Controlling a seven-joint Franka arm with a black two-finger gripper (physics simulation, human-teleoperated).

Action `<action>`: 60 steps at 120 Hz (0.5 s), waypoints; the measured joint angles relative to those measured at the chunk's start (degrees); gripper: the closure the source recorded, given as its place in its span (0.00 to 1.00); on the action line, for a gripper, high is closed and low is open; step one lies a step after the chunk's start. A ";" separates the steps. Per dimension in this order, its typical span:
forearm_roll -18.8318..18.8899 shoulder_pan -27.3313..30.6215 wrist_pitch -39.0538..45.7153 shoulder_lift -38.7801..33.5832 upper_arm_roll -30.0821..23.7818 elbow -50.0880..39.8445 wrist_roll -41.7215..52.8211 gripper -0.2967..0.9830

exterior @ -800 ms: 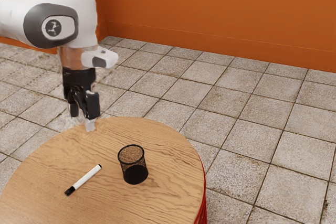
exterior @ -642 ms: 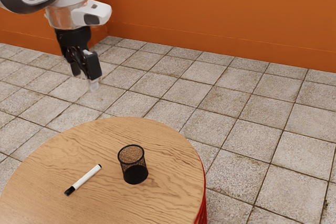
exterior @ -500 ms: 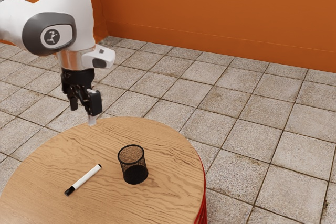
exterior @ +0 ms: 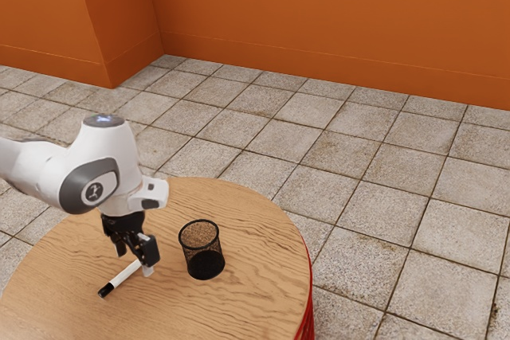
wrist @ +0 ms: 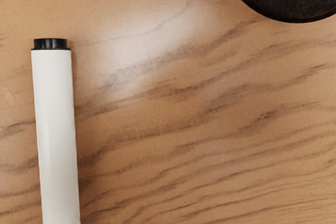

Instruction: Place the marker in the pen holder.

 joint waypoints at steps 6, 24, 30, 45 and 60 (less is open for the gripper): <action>-0.02 0.37 2.01 0.60 0.42 -0.54 0.52 0.25; 0.39 0.70 7.29 2.09 0.68 -0.86 4.18 0.25; 0.47 0.81 8.42 2.51 0.73 -0.98 5.66 0.25; -1.05 1.92 10.26 2.95 0.87 -2.73 8.66 0.25; -3.60 2.48 11.05 3.04 1.03 -4.02 10.21 0.25</action>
